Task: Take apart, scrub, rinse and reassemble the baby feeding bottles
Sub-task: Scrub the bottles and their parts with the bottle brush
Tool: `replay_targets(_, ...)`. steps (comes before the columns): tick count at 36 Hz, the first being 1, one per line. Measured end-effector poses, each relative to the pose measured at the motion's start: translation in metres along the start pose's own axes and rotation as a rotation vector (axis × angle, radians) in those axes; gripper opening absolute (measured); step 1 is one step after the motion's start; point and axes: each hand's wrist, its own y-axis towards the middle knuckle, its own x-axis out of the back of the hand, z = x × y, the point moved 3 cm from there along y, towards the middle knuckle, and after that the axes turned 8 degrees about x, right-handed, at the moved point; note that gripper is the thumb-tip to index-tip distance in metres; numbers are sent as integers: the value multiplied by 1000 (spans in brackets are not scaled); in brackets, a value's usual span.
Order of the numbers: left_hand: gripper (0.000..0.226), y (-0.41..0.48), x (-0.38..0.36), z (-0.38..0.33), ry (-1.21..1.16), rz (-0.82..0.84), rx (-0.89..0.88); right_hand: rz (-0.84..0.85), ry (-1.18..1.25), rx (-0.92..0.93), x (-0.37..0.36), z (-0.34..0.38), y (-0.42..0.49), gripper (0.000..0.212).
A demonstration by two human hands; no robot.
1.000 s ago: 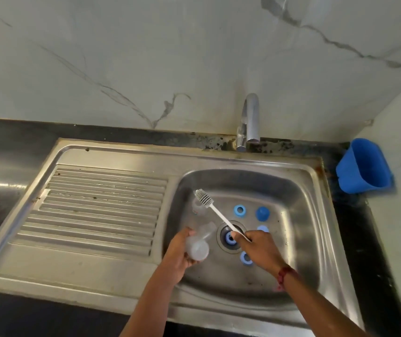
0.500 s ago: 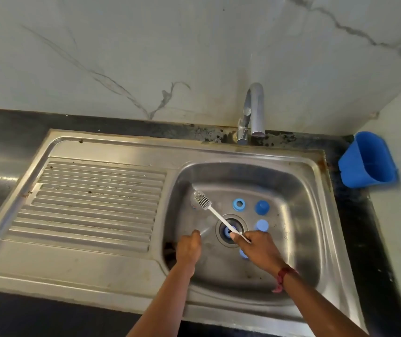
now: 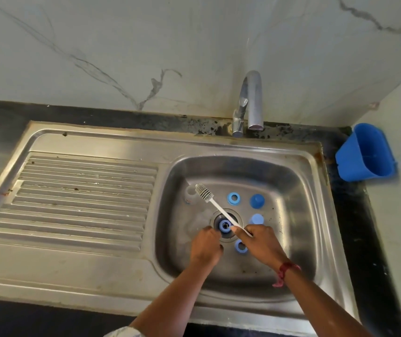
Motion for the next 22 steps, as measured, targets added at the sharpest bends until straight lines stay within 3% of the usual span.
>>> replay_targets(22,31,21,-33,-9,244,31,-94,-23,-84,19,14,-7,7,58)
